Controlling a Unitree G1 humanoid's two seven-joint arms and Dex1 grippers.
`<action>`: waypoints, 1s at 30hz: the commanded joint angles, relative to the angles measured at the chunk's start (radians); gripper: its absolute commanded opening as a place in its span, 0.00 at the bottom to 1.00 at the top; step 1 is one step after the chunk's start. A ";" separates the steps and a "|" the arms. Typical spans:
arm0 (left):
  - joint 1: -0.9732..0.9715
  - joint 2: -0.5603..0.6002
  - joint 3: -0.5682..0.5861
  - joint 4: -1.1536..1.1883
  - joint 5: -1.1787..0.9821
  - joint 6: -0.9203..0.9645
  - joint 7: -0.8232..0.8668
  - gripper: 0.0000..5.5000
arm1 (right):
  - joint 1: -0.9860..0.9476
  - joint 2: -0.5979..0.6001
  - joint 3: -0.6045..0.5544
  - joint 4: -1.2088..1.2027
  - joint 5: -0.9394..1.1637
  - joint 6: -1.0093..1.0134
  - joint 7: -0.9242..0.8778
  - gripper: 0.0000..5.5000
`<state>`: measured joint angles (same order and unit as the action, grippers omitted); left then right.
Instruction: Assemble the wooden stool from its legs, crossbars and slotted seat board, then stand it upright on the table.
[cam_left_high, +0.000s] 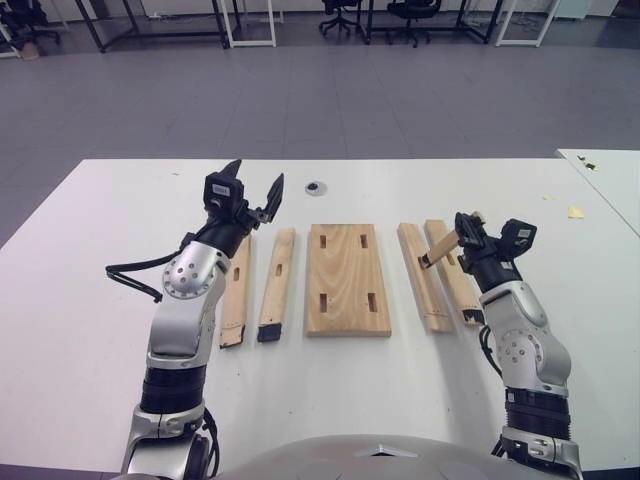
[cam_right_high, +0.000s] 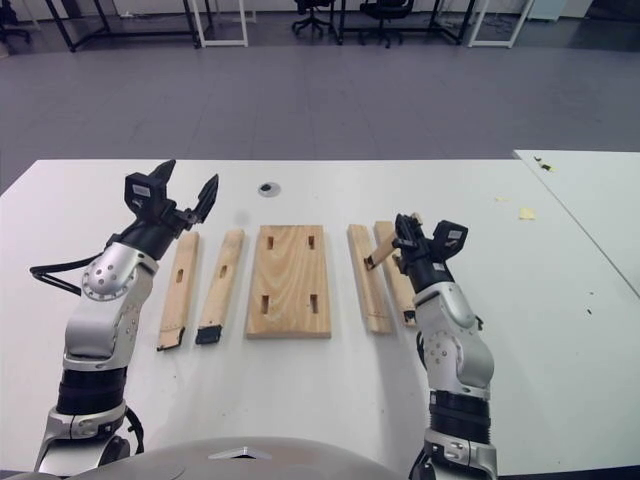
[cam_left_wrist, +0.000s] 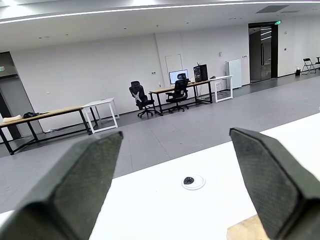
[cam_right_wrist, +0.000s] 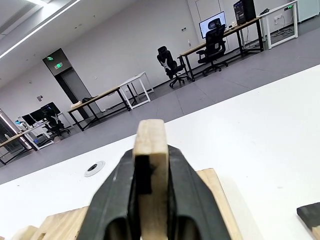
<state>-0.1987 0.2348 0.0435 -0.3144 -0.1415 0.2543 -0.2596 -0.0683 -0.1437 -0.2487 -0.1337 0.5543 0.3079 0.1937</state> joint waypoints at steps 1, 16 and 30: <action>0.008 0.017 -0.004 0.011 0.014 0.007 -0.005 0.71 | 0.015 0.009 0.008 0.024 -0.014 -0.017 0.022 0.07; 0.006 0.020 -0.019 0.026 0.018 -0.001 -0.010 0.71 | -0.013 0.000 0.056 0.156 -0.103 -0.108 0.086 0.07; 0.022 0.032 -0.054 0.034 0.088 -0.038 -0.011 0.71 | 0.122 -0.107 0.178 0.314 -0.353 -0.221 0.118 0.07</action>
<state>-0.1791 0.2530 -0.0028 -0.2844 -0.0686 0.2255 -0.2660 -0.0316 -0.2208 -0.0904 0.0484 0.2790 -0.0183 0.3389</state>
